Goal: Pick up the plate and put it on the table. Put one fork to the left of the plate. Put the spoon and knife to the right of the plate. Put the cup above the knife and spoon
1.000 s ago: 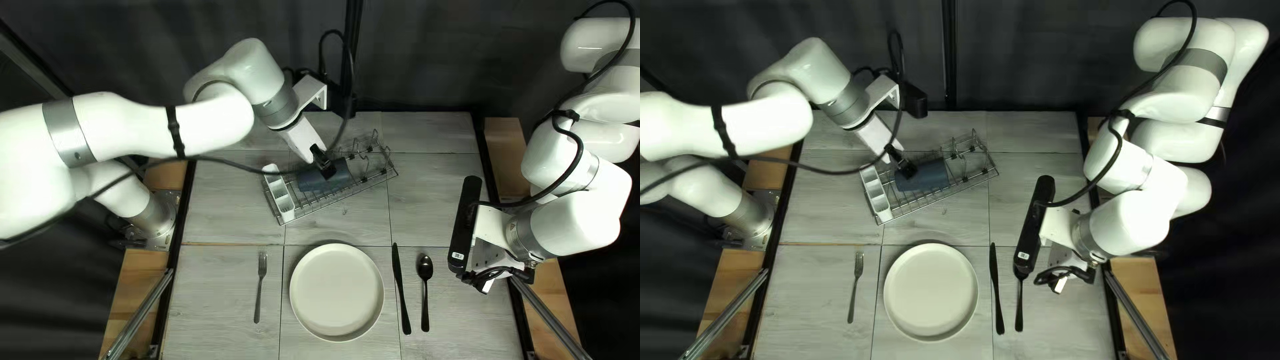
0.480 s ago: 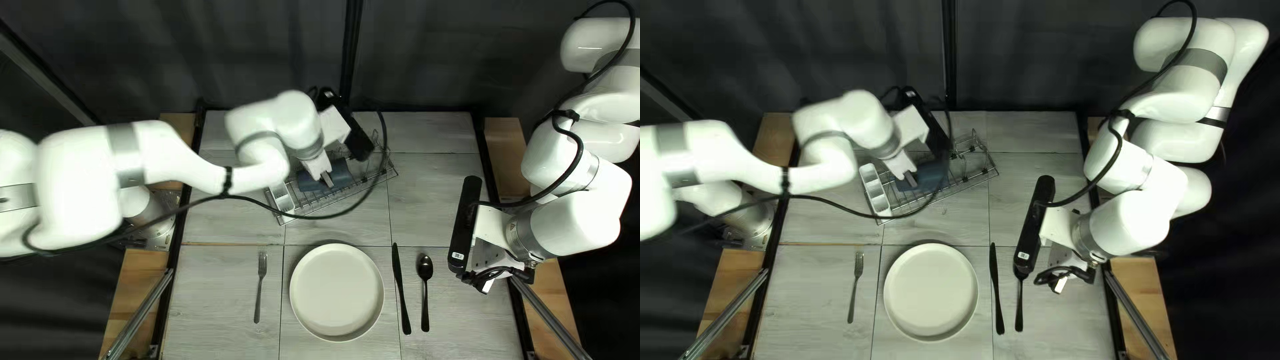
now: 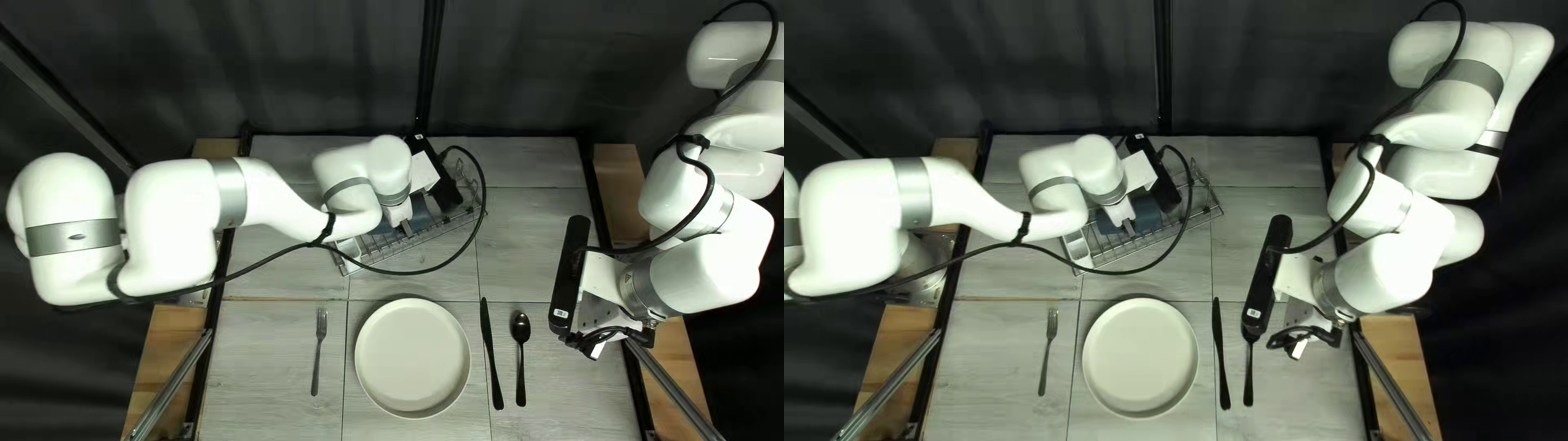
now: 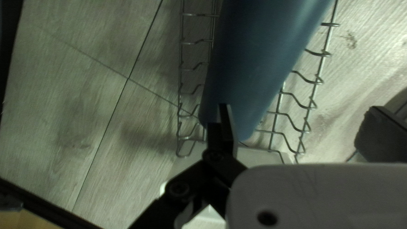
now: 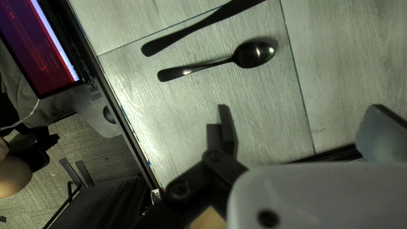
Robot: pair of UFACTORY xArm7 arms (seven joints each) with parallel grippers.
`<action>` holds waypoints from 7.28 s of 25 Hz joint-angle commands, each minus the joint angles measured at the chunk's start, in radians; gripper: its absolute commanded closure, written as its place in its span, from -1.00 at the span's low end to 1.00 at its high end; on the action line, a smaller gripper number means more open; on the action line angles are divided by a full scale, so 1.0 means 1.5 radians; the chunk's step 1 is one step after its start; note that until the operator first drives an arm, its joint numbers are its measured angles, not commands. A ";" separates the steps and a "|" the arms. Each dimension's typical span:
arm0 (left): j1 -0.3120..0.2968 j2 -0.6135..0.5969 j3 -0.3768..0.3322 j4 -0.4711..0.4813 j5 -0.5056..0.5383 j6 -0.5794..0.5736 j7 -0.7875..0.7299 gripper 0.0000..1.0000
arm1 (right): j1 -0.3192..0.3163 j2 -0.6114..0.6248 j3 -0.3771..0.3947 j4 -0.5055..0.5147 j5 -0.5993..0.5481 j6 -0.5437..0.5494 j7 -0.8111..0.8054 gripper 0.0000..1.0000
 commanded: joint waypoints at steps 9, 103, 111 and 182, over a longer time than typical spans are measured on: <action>0.171 0.024 -0.140 -0.011 -0.092 -0.017 0.217 -1.00 | 0.000 0.000 0.000 0.000 0.000 0.000 0.000 -1.00; 0.114 0.104 -0.517 -0.038 0.054 -0.265 -0.393 -1.00 | 0.000 0.000 0.000 0.000 0.000 0.000 0.000 -1.00; 0.113 0.354 -0.478 -0.147 0.379 -0.160 -0.612 -1.00 | 0.000 0.000 0.000 0.000 0.000 0.000 0.000 -1.00; 0.263 0.819 -0.665 -0.127 0.612 0.364 -0.586 -1.00 | 0.282 -0.180 -0.768 0.079 -0.406 -0.670 -0.004 -1.00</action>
